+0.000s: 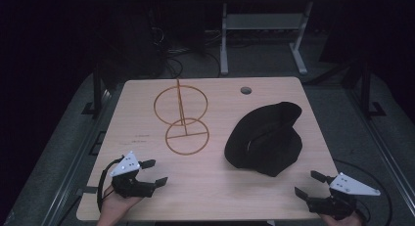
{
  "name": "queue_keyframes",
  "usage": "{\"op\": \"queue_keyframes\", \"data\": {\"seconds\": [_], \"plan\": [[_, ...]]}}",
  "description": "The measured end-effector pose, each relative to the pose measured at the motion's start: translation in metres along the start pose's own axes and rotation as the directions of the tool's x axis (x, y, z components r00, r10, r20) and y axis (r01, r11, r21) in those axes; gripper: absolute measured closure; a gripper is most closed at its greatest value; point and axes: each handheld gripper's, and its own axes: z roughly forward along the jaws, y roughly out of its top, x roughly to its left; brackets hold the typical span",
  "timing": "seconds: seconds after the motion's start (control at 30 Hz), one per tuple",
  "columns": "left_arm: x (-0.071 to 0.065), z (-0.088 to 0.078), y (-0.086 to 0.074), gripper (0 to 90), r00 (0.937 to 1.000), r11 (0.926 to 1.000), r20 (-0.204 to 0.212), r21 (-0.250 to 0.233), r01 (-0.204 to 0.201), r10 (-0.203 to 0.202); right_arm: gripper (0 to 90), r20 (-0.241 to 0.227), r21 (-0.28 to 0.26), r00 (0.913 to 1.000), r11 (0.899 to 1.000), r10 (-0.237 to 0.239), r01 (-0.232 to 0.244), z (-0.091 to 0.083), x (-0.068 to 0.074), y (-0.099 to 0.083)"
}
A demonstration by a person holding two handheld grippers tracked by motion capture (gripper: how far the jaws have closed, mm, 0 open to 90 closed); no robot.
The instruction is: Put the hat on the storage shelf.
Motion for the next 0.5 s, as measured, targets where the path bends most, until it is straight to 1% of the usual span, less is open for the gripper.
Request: {"op": "queue_keyframes", "data": {"seconds": [0.1,0.2,0.33,0.37,0.43,0.5], "plan": [[-0.001,0.003,0.001,21.5,1.0,1.0,-0.007,0.004,-0.007,0.007,14.2,-0.009,0.005,1.0,1.0,0.005,-0.005,0.002,0.0,-0.002],[-0.001,0.005,0.001,20.7,1.0,1.0,0.0,0.007,-0.002,0.002,14.2,-0.011,0.011,0.9999,1.0,0.008,-0.008,0.003,-0.001,-0.002],[-0.003,0.008,0.002,19.9,0.9998,0.9999,0.017,0.012,-0.004,0.004,14.2,-0.005,0.006,1.0,1.0,0.004,-0.004,0.001,0.0,-0.001],[-0.004,0.008,0.002,19.9,0.9997,0.9999,0.021,0.012,-0.011,0.011,14.2,-0.002,0.002,0.9999,1.0,0.01,-0.01,0.0,0.0,-0.001],[-0.006,0.01,0.004,19.7,0.9996,1.0,0.028,0.002,-0.009,0.009,14.2,0.001,-0.004,0.9999,1.0,0.012,-0.012,0.0,0.0,-0.001],[-0.008,0.012,0.006,19.7,0.9993,0.9999,0.035,0.004,-0.016,0.015,14.1,-0.001,-0.008,0.9999,1.0,0.017,-0.017,0.0,0.0,0.0]]}}
